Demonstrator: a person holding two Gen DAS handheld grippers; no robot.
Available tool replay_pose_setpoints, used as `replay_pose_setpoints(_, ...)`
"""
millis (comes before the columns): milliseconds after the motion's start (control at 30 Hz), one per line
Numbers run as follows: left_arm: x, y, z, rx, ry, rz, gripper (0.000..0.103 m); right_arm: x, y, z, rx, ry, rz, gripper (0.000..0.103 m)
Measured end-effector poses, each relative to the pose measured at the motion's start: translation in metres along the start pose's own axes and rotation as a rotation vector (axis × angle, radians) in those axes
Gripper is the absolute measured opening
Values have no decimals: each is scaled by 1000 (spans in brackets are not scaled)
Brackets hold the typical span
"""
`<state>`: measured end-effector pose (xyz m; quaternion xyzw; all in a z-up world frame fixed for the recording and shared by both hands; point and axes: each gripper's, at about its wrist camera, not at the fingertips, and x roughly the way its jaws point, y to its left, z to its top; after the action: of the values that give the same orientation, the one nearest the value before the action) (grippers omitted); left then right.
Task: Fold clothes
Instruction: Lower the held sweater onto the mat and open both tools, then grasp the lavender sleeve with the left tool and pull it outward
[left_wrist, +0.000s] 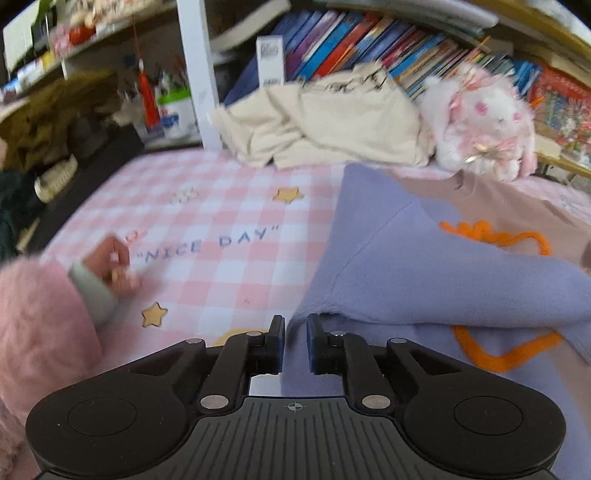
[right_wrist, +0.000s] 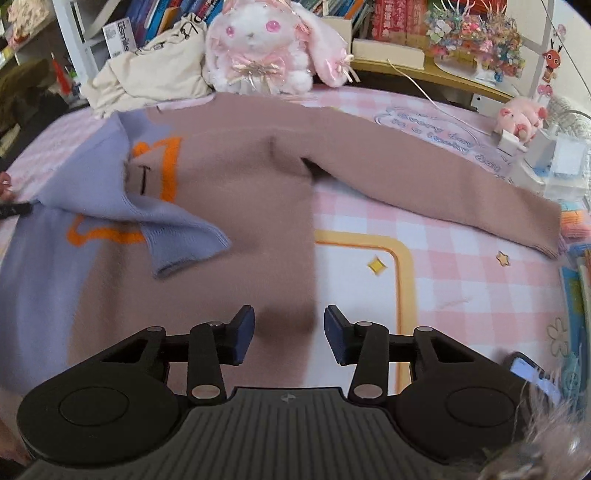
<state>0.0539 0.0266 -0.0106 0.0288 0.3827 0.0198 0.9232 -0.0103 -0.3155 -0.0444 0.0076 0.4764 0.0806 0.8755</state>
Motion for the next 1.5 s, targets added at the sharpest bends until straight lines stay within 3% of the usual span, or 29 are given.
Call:
replay_pose_setpoints(100, -20, -12, -9, 55, -29, -26, 18, -3, -1, -6, 9, 34, 90, 14)
replay_pose_setpoints(200, -33, -28, -16, 120, -31, -40, 21, -2, 13, -10, -13, 99, 258, 13)
replay_pose_setpoints(267, -39, -41, -19, 147, -34, -64, 29, -2, 22, -12, -27, 143, 372, 13)
replay_pose_setpoints(367, -46, -64, -20, 174, -41, -148, 47, -2, 29, -11, -50, 113, 358, 13)
replay_pose_setpoints(467, -50, -94, -16, 194, -49, -258, 55, -1, 24, -9, -30, 115, 373, 13)
replay_pose_setpoints(633, -47, -143, -18, 266, -41, -371, 55, -5, 20, -11, -43, 121, 374, 13)
replay_pose_setpoints(733, -46, -177, -32, 450, -46, -368, 54, -9, 15, -15, -42, 108, 357, 13)
replay_pose_setpoints(867, -41, -215, -57, 725, -39, -305, 54, -6, 9, -15, -25, 111, 357, 13)
replay_pose_setpoints(1000, -36, -229, -64, 790, -80, -252, 53, -6, 13, -14, -66, 102, 359, 14)
replay_pose_setpoints(1200, -27, -231, -59, 781, -79, -195, 39, -5, 12, -14, -70, 102, 374, 14)
replay_pose_setpoints(1267, -26, -231, -59, 784, -77, -176, 30, -5, 10, -15, -64, 103, 382, 14)
replay_pose_setpoints(1400, -25, -236, -63, 819, -96, -155, 24, -5, 10, -14, -61, 104, 386, 14)
replay_pose_setpoints(1467, -26, -236, -64, 824, -94, -153, 3, -6, 10, -14, -58, 105, 388, 14)
replay_pose_setpoints(1500, -29, -234, -62, 809, -103, -153, 3, -6, 9, -14, -57, 105, 389, 14)
